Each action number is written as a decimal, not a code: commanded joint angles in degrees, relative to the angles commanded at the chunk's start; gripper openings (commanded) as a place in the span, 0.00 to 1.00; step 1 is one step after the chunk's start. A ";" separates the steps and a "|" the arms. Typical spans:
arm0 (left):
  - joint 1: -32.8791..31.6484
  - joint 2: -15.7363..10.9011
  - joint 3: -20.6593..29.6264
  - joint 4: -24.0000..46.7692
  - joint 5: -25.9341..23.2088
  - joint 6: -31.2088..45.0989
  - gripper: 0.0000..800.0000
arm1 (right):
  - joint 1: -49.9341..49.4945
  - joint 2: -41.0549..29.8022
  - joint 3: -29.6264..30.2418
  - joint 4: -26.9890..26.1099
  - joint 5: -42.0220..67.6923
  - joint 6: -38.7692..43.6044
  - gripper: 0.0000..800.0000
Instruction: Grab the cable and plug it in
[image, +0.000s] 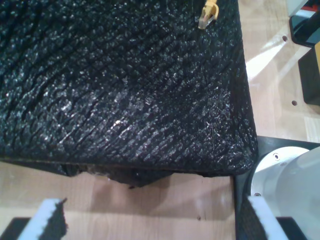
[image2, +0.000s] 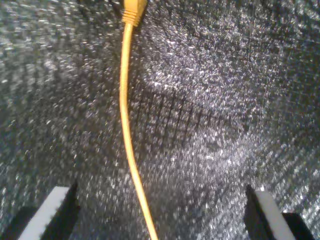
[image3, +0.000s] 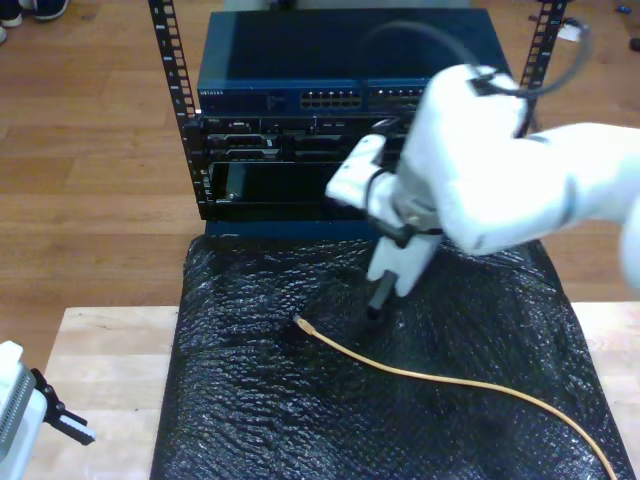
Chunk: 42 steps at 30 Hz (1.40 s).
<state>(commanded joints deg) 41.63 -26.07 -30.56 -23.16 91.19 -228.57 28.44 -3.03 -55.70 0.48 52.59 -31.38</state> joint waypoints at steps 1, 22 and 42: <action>0.09 0.00 -0.09 0.00 0.00 0.00 1.00 | 0.62 1.05 -0.70 -0.09 0.00 0.70 0.97; 0.00 0.00 0.00 0.00 0.44 0.00 1.00 | 5.45 19.87 -13.45 -0.62 0.09 11.25 0.92; 0.09 0.00 0.00 0.00 0.53 0.00 1.00 | 6.86 23.91 -15.21 -3.52 0.00 12.84 0.71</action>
<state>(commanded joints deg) 41.71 -26.07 -30.56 -23.16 91.71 -228.57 35.30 20.88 -70.91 -3.03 52.59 -18.55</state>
